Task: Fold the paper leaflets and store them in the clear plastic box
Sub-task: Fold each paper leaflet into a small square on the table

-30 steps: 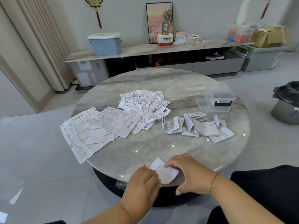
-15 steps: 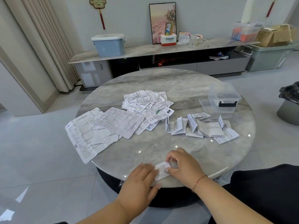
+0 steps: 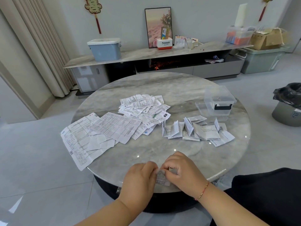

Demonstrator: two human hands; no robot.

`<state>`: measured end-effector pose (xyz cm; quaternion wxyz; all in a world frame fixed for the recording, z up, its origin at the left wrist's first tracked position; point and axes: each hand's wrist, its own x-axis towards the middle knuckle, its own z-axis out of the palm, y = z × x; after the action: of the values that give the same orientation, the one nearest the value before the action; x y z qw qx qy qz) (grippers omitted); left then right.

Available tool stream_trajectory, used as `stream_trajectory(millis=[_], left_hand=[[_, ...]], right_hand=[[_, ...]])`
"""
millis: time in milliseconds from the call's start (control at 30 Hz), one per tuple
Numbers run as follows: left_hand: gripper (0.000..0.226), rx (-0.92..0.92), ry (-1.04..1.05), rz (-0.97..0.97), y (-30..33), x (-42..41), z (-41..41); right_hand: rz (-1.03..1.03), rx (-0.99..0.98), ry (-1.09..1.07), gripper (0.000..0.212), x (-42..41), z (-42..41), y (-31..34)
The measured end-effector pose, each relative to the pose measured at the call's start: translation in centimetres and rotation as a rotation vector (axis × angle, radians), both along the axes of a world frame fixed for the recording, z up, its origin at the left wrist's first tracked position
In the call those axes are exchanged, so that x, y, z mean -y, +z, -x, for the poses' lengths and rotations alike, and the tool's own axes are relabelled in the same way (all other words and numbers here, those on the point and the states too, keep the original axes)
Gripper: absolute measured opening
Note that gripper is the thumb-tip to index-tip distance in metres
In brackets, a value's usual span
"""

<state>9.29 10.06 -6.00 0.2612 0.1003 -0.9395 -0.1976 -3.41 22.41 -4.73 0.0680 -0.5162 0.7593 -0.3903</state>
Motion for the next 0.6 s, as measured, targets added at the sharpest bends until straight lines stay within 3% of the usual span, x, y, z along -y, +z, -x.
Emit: stream_trajectory(millis=[267, 367, 467, 600], left_hand=[[0.020, -0.007, 0.111, -0.414, 3.5, 0.0, 1.9], [0.008, -0.003, 0.180, -0.510, 3.9, 1.0, 3.0], [0.028, 0.068, 0.317, -0.452, 3.1, 3.8, 3.3], [0.035, 0.225, 0.451, -0.244, 1.4, 6.9, 2.9]], right_hand=[[0.086, 0.091, -0.182, 0.023, -0.9, 1.9, 1.6], [0.210, 0.170, -0.564, 0.011, -1.7, 4.2, 1.9], [0.308, 0.393, -1.034, 0.015, -3.2, 8.4, 1.7], [0.265, 0.639, -1.278, 0.015, -4.0, 12.0, -0.3]])
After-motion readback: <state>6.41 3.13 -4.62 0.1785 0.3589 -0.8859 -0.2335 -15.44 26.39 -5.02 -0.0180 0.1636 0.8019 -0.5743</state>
